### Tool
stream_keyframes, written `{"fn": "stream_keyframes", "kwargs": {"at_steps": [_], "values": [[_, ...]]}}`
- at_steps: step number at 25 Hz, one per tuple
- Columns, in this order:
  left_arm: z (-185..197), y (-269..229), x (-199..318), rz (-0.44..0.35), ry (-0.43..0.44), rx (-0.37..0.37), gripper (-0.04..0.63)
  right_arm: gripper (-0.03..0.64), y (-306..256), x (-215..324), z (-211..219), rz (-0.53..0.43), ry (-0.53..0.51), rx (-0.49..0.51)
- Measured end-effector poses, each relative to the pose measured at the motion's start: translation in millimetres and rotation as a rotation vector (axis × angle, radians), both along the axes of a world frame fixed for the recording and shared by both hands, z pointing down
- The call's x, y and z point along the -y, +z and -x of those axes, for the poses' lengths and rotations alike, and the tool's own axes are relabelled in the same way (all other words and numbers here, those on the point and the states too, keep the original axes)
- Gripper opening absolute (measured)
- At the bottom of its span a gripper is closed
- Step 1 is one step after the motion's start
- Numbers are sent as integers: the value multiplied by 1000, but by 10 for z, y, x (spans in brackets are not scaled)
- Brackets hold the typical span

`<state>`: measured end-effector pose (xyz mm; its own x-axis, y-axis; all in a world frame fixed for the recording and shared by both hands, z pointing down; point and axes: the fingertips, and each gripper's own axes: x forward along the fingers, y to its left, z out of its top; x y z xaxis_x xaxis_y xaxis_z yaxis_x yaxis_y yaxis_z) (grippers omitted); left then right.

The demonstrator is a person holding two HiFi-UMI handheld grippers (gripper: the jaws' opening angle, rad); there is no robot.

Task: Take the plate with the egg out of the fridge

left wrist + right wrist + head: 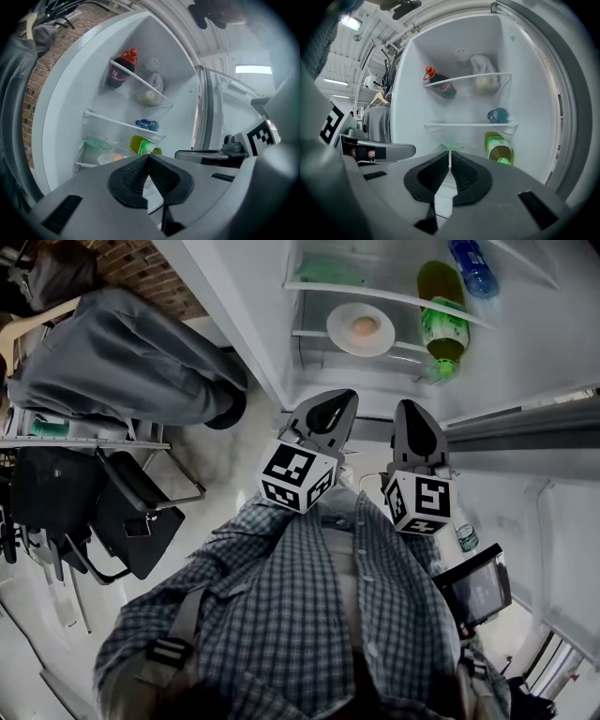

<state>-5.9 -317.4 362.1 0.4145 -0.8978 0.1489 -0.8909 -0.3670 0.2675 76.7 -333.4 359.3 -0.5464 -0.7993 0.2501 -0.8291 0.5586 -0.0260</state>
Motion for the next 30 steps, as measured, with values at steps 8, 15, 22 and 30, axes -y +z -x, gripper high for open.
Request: {"fn": "stream_keyframes", "kwargs": {"at_steps": [8, 15, 22, 30], "values": [[-17, 373, 447, 185, -75, -262, 8, 20, 10, 341, -6, -3, -64, -17], [30, 692, 780, 289, -173, -647, 11, 20, 44, 559, -39, 1, -106, -20], [185, 1107, 976, 366, -302, -942, 48, 20, 74, 697, -76, 9, -145, -8], [217, 1241, 1228, 372, -328, -1109, 110, 20, 150, 824, -10, 20, -193, -14]]}}
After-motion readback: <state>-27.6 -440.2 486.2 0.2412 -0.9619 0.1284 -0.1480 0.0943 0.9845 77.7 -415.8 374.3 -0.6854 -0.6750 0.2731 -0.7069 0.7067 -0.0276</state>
